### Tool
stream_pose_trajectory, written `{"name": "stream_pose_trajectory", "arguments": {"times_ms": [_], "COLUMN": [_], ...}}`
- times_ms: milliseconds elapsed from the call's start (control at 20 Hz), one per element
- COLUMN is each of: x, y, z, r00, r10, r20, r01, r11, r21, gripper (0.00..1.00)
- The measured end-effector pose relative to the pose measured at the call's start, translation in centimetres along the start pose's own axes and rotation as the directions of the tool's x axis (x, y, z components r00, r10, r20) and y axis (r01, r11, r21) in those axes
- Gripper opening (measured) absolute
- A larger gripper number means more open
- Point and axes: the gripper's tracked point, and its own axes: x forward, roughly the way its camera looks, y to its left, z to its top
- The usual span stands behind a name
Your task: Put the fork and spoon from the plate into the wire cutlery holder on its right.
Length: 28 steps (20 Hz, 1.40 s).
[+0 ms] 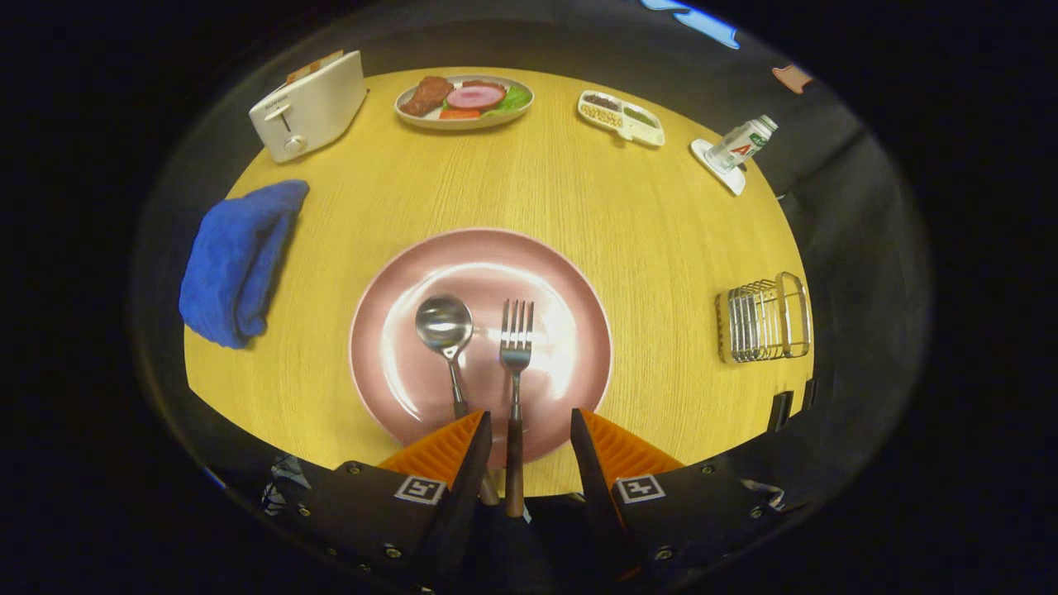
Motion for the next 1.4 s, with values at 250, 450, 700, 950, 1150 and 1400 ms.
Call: {"name": "stream_pose_trajectory", "arguments": {"times_ms": [250,450,700,950,1150,1400], "x": [1.9,3.0,3.7,2.9,1.3,-0.9], "y": [0.4,0.5,0.4,0.5,0.0,-1.7], "z": [-0.8,-1.3,-1.5,-0.7,0.6,2.3], "r00": [0.999,0.997,0.996,0.998,0.999,0.996], "r10": [0.008,0.011,-0.001,-0.014,-0.04,-0.09], "r20": [-0.038,-0.07,-0.089,-0.061,-0.026,0.018], "r01": [-0.009,-0.014,-0.005,0.01,0.038,0.091], "r11": [1.0,0.999,0.998,0.998,0.997,0.994], "r21": [-0.026,-0.031,-0.065,-0.055,-0.064,-0.062], "gripper": [0.6,0.42,0.11,0.05,0.05,0.05]}}
